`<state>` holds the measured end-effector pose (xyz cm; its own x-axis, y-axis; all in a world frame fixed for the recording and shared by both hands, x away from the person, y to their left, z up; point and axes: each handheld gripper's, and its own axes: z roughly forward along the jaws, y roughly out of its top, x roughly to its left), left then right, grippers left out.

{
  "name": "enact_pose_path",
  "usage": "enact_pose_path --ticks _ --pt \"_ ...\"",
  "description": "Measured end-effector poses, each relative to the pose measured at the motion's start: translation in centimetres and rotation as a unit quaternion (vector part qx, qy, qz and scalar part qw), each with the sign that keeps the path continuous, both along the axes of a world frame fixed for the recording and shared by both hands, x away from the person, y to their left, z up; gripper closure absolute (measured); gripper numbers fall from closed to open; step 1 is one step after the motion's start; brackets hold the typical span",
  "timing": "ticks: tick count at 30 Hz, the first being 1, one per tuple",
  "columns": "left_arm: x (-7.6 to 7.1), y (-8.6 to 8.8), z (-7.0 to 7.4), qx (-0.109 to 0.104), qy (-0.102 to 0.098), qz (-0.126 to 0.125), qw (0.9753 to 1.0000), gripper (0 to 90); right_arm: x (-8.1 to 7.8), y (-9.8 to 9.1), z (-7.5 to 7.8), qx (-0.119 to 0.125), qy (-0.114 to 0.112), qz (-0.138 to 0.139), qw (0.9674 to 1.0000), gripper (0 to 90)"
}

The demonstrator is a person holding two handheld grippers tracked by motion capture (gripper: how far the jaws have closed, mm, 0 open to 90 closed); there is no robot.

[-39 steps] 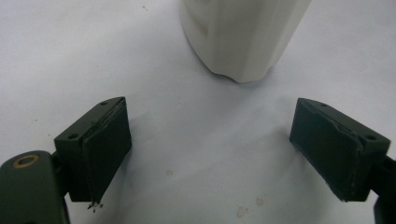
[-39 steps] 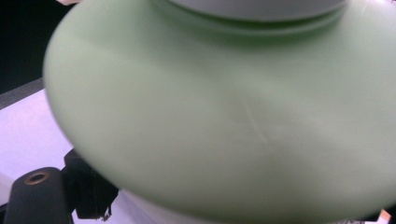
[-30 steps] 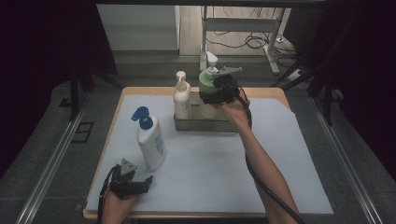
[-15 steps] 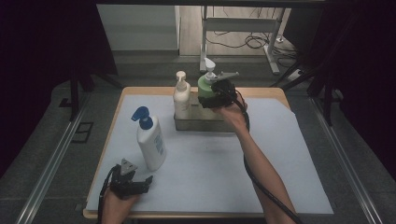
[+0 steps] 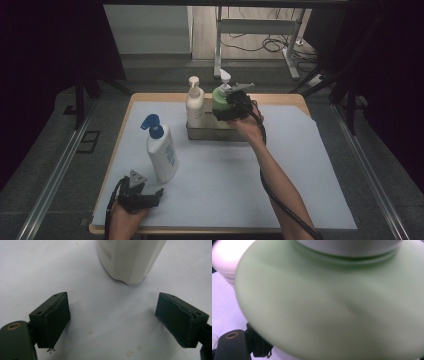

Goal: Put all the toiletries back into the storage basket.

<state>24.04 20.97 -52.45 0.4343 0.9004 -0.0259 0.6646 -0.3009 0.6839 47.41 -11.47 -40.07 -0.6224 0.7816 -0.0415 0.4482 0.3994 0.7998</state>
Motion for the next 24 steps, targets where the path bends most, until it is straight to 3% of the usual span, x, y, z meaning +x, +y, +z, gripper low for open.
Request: enact_pose_path --ticks 11,19,24 --pt "0.0 0.0 0.0 0.000 0.000 0.000 1.0000 12.2 0.2 0.0 -1.7 -0.003 0.015 0.000 0.9999 11.9" --pt "0.0 0.0 0.0 0.000 0.000 0.000 1.0000 12.2 0.6 -0.5 -1.8 0.012 0.028 0.006 0.9995 11.1" --pt "0.0 0.0 0.0 0.000 0.000 0.000 1.0000 12.2 0.7 -0.5 -2.0 0.016 0.023 0.007 0.9996 10.9"
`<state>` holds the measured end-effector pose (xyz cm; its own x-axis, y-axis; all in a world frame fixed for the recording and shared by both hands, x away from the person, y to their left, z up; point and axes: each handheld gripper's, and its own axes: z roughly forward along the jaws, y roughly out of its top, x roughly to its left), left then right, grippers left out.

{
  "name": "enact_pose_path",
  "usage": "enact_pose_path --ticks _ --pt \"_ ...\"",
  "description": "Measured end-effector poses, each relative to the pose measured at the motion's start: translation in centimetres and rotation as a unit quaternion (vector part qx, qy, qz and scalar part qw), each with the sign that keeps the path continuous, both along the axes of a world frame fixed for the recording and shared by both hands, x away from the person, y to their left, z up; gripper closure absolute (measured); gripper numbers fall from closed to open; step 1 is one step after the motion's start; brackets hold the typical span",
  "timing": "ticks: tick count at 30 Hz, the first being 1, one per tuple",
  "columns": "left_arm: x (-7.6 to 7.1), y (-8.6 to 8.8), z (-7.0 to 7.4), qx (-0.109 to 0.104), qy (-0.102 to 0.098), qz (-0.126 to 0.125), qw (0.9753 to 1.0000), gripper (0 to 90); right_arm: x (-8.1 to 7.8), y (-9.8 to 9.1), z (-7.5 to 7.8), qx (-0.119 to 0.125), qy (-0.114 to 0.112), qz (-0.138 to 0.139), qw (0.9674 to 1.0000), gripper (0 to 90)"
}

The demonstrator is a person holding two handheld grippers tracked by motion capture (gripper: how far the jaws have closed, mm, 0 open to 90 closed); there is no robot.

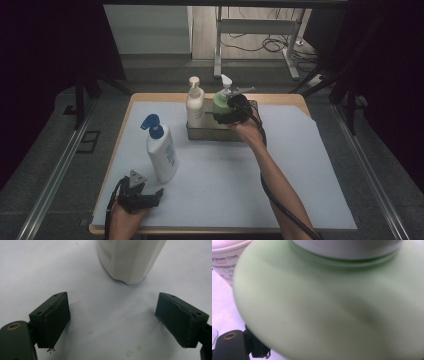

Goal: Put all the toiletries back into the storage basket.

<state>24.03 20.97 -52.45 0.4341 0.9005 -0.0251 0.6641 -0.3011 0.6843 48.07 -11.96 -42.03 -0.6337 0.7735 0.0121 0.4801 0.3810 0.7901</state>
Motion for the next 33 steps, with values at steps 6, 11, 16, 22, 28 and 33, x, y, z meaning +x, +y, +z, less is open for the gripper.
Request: enact_pose_path --ticks 6,11,16,22,28,33 --pt "0.0 0.0 0.0 0.000 0.000 0.000 1.0000 12.2 -0.1 -0.1 0.1 -0.001 0.004 0.000 1.0000 10.8" --pt "0.0 0.0 0.0 0.000 0.000 0.000 1.0000 12.2 -0.4 -0.4 0.4 -0.006 -0.003 0.004 1.0000 10.5" --pt "0.0 0.0 0.0 0.000 0.000 0.000 1.0000 12.2 -1.1 -1.0 0.8 -0.005 -0.010 0.007 0.9999 10.6" --pt "0.0 0.0 0.0 -0.001 0.000 0.000 1.0000 12.2 -1.9 -2.1 1.0 0.008 -0.005 0.010 0.9999 13.1" --pt "0.0 0.0 0.0 0.000 0.000 0.000 1.0000 12.2 -2.8 -3.2 0.8 0.012 -0.003 0.013 0.9999 15.8" --pt "0.0 0.0 0.0 0.000 0.000 0.000 1.0000 12.2 -3.5 -4.3 0.8 0.010 -0.003 0.011 0.9999 26.3"
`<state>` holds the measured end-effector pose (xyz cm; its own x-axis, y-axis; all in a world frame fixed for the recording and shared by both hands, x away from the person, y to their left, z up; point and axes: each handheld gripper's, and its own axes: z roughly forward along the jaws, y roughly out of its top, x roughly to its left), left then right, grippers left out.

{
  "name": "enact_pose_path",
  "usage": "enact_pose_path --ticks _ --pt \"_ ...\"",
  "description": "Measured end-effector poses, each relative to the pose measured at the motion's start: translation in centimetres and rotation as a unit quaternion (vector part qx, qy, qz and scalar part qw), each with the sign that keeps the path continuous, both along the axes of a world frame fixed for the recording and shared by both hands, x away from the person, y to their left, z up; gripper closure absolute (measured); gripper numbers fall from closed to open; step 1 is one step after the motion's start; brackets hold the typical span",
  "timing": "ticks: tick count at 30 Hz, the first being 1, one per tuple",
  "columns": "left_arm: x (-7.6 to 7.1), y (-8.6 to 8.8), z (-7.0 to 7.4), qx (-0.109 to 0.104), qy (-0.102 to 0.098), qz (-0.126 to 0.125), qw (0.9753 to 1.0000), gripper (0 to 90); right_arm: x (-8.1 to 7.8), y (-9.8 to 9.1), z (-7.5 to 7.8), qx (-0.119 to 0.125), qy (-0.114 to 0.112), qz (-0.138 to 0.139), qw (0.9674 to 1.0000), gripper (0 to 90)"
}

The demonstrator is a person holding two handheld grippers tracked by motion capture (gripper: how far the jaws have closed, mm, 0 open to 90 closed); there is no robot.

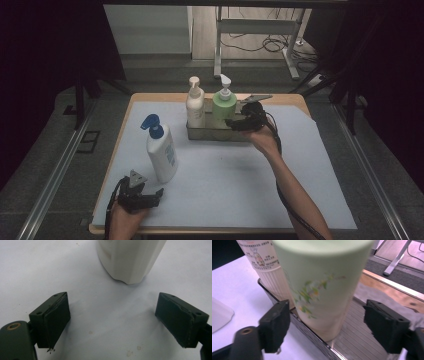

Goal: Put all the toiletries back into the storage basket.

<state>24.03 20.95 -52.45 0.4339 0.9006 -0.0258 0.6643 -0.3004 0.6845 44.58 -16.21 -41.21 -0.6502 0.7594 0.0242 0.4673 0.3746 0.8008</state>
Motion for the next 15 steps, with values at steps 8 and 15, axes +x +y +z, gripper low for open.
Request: enact_pose_path --ticks 8,15 --pt "0.0 0.0 0.0 0.000 0.000 0.000 1.0000 12.2 0.1 -1.8 -0.2 0.007 0.012 -0.024 0.9996 50.3" --pt "0.0 0.0 0.0 0.000 0.000 0.000 1.0000 12.1 0.9 -1.8 -1.2 -0.005 0.011 -0.038 0.9992 80.6"
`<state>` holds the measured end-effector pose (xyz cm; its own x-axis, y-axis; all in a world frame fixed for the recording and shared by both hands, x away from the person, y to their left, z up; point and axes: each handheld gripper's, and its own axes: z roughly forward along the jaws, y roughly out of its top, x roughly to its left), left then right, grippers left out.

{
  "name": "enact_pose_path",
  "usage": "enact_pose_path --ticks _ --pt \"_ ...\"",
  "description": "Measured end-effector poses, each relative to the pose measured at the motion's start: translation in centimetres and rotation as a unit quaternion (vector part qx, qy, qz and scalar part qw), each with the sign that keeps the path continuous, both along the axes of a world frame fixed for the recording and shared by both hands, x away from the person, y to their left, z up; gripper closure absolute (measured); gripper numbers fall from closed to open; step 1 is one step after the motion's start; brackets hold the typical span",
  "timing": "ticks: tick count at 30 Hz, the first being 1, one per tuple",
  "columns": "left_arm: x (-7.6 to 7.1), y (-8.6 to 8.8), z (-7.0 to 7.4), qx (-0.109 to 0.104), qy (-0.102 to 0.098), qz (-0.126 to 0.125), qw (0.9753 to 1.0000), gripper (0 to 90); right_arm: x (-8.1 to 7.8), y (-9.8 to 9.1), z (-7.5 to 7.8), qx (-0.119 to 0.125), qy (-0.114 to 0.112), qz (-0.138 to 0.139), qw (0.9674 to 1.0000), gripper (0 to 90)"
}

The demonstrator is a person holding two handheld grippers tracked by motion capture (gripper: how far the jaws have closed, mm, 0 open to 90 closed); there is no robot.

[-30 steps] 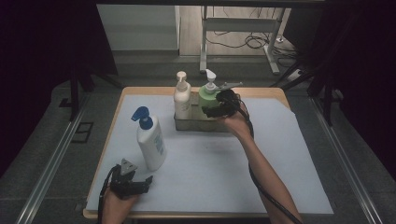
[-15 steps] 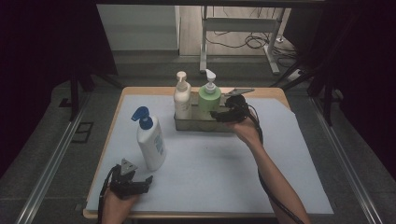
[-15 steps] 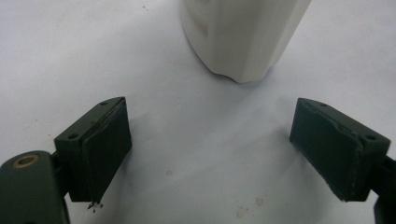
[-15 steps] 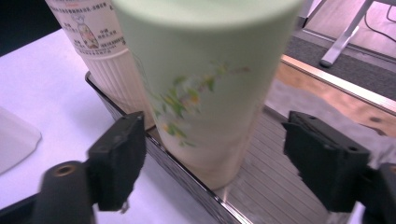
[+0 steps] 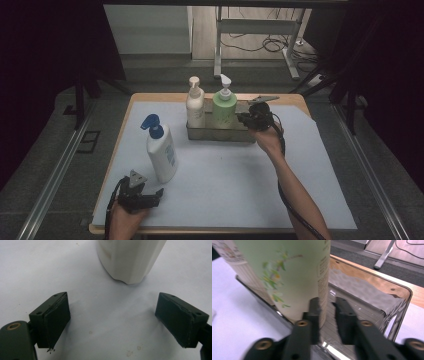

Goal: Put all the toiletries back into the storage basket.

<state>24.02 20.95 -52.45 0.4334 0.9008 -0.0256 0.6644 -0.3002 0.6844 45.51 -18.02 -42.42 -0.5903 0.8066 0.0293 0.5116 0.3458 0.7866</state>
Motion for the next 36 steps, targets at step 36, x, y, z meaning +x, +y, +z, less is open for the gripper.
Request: enact_pose_path --ticks 36 --pt "0.0 0.0 0.0 0.000 0.000 0.000 1.0000 12.2 2.2 2.7 -3.0 -0.021 0.047 -0.043 0.9977 89.5"
